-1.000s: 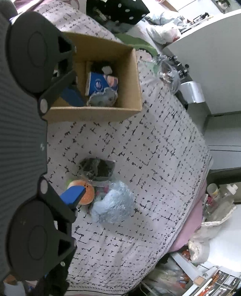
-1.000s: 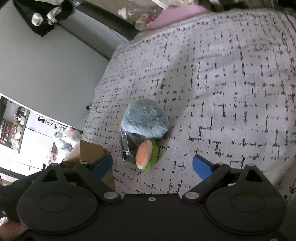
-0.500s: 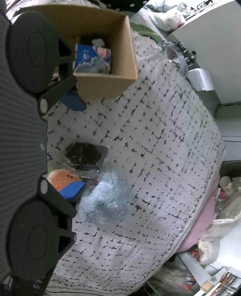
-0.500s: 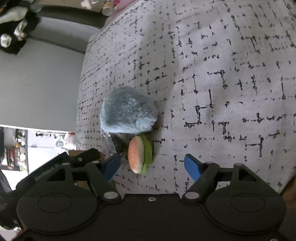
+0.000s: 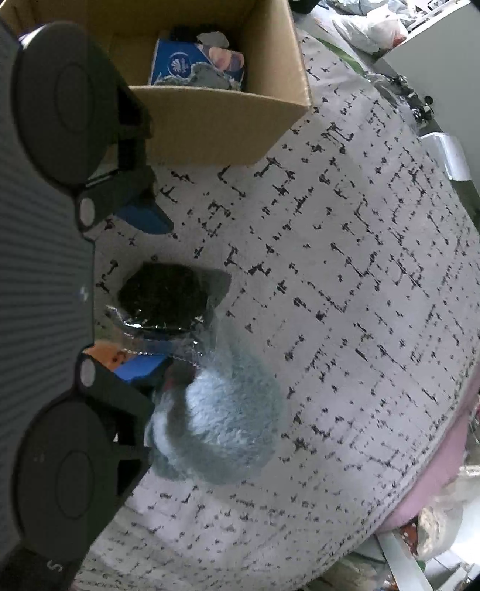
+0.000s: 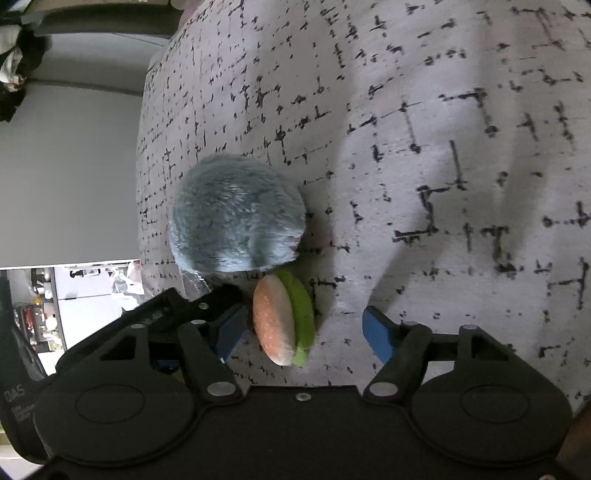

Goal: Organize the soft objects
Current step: 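Grasp the bagged black item with the left tool while the right tool grasps the burger plush, then carry the bagged black item and burger plush over the box with both tools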

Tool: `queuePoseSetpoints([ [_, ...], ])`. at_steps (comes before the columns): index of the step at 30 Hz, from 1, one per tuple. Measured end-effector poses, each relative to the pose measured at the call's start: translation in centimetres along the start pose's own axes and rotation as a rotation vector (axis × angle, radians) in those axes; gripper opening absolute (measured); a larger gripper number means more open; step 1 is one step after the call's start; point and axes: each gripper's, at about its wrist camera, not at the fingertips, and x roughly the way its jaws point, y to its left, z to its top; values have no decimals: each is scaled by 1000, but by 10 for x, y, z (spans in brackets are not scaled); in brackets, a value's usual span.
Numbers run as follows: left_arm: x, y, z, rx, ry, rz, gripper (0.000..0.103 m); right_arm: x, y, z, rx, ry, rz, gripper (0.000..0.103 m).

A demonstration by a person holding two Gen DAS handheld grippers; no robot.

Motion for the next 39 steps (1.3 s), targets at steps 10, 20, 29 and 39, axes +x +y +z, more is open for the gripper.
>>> queuePoseSetpoints([
  [10, 1, 10, -2, -44, 27, -24, 34, 7, 11, -5, -117, 7, -45, 27],
  [20, -26, 16, -13, -60, -14, -34, 33, -15, 15, -18, -205, -52, -62, 16],
  [29, -56, 26, -24, -77, -53, -50, 33, -46, 13, -30, -203, -129, -41, 16],
  [39, -91, 39, -43, -70, -105, -82, 33, -73, 19, -53, -240, -166, -8, 16],
])
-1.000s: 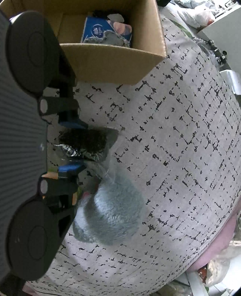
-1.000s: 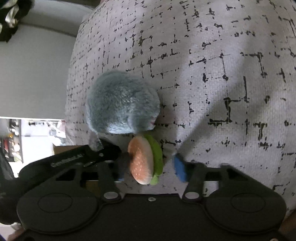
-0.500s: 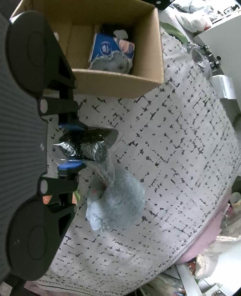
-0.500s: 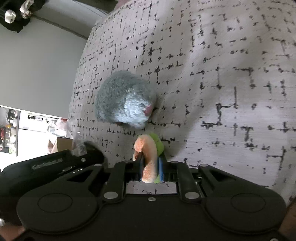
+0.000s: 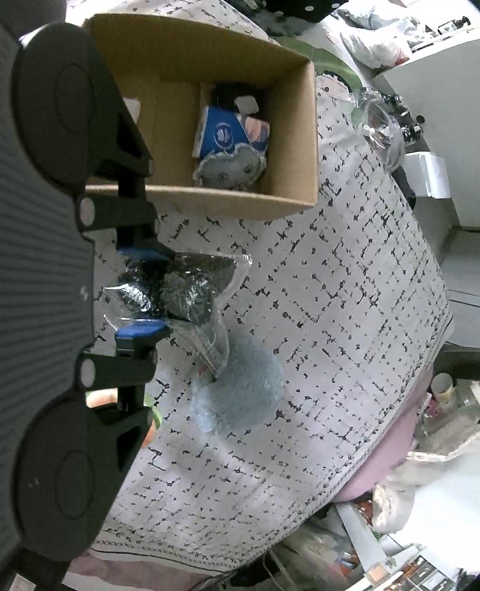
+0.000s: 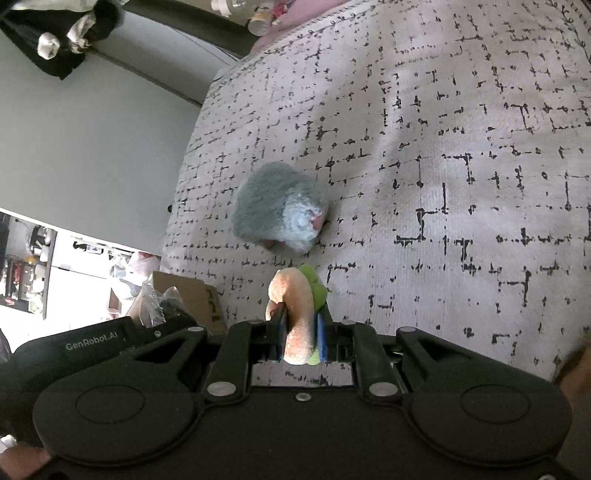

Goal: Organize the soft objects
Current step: 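Carry the bagged black item and burger plush over the box with both tools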

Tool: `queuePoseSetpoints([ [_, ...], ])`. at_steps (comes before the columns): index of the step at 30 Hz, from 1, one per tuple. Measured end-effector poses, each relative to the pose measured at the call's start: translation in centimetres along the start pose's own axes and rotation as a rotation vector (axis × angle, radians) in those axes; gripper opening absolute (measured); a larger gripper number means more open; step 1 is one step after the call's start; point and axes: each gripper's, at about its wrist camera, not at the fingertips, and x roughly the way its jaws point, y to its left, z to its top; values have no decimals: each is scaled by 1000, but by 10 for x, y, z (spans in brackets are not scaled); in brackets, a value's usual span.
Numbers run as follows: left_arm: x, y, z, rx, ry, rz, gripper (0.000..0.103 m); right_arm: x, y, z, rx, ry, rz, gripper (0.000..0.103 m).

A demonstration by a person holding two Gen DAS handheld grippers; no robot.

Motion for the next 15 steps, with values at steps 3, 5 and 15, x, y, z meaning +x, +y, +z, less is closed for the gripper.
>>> queuePoseSetpoints([
  [3, -9, 9, -3, -5, -9, -17, 33, -10, 7, -5, -30, -18, -4, 16],
  [5, -16, 16, -5, -9, -19, -21, 33, -16, 12, -7, -46, -33, -6, 16],
  [15, -49, 55, -12, -4, -92, -56, 33, -47, 42, -16, -84, -123, -4, 16],
])
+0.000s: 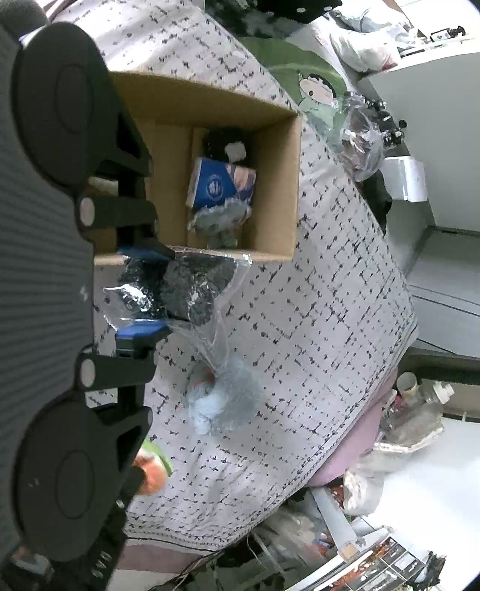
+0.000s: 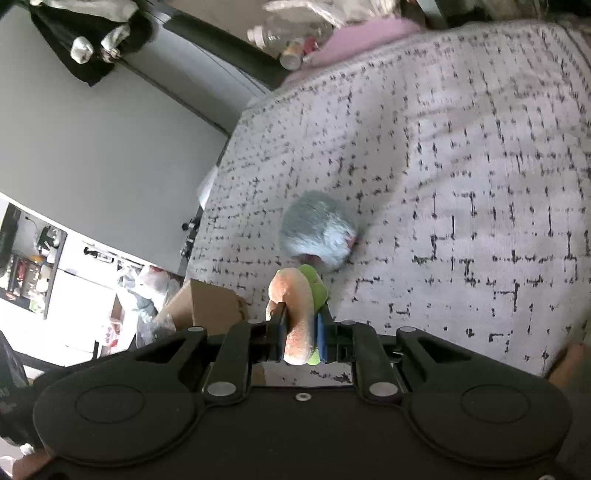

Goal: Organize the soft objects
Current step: 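Carry the bagged black item and burger plush over the box with both tools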

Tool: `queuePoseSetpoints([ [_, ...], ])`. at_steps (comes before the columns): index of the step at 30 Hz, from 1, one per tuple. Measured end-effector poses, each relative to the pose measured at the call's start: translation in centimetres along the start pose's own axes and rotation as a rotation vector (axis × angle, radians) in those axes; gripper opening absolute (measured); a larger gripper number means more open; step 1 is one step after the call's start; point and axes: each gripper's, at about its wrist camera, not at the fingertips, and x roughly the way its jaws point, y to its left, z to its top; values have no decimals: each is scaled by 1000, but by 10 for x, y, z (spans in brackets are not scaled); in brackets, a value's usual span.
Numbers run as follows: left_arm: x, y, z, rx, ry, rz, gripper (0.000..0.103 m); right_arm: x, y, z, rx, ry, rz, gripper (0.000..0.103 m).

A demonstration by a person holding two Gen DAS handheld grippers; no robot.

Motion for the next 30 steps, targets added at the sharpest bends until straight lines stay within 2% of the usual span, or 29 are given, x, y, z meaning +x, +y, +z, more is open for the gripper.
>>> queuePoseSetpoints([
  [7, -11, 31, -4, -46, -15, -15, 33, -3, 36, -9, -63, -22, 8, 16],
  [18, -18, 86, -4, -151, -26, -8, 33, 20, 91, -27, -168, 36, 19, 16],
  [30, -12, 120, -17, -201, 34, 16, 34, 49, 131, -34, -234, 108, 43, 16],
])
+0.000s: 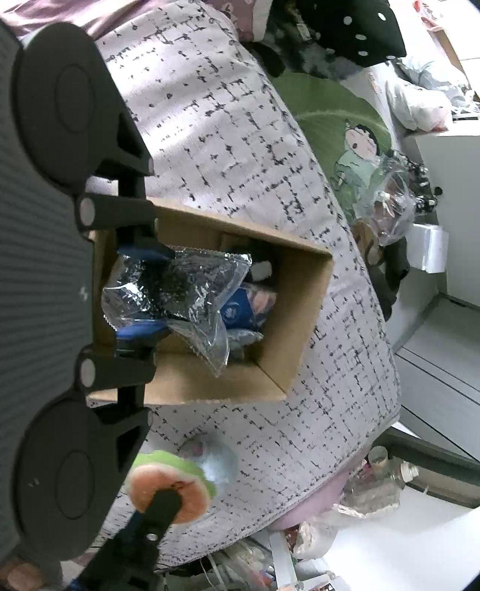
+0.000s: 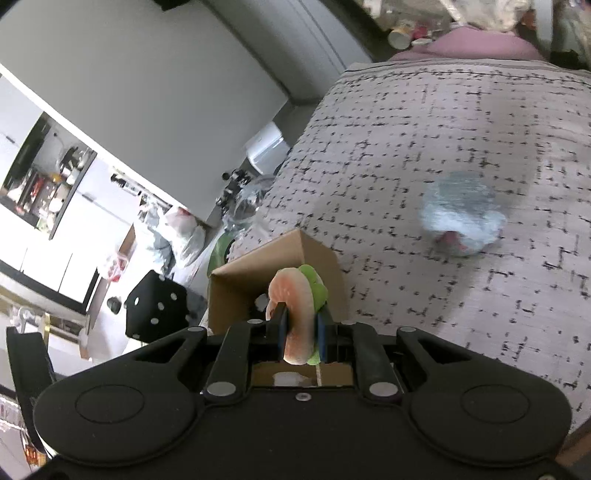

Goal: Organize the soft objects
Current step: 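Carry the bagged black item and burger plush over the box with both tools, then open the left tool dropping the bag while the right tool drops the burger plush into the box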

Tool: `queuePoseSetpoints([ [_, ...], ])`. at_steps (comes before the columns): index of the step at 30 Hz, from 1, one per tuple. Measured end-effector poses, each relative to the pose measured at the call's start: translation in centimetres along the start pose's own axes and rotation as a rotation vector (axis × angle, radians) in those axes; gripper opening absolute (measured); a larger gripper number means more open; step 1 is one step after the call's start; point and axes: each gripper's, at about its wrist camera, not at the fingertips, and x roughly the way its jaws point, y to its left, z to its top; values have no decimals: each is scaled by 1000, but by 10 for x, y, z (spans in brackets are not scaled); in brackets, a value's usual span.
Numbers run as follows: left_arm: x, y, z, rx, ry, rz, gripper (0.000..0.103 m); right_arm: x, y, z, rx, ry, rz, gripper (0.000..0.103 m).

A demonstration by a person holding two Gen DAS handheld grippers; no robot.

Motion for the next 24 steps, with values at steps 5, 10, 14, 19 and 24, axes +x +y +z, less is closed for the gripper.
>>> queuePoseSetpoints([
  [5, 1, 11, -4, -39, 4, 10, 36, 5, 18, 6, -53, 22, 17, 17],
  [10, -3, 20, -4, -98, -2, -3, 47, 15, 32, 7, -86, 48, 27, 24],
  [14, -11, 20, -5, -108, -33, 27, 57, 21, 35, 4, -100, 66, 26, 25],
  [19, -18, 21, -8, -117, -39, 37, 59, 20, 33, -2, -105, 80, 25, 29],
  [24, -23, 15, -10, -82, -52, 64, 73, 12, 24, -1, -78, 70, 22, 56],
])
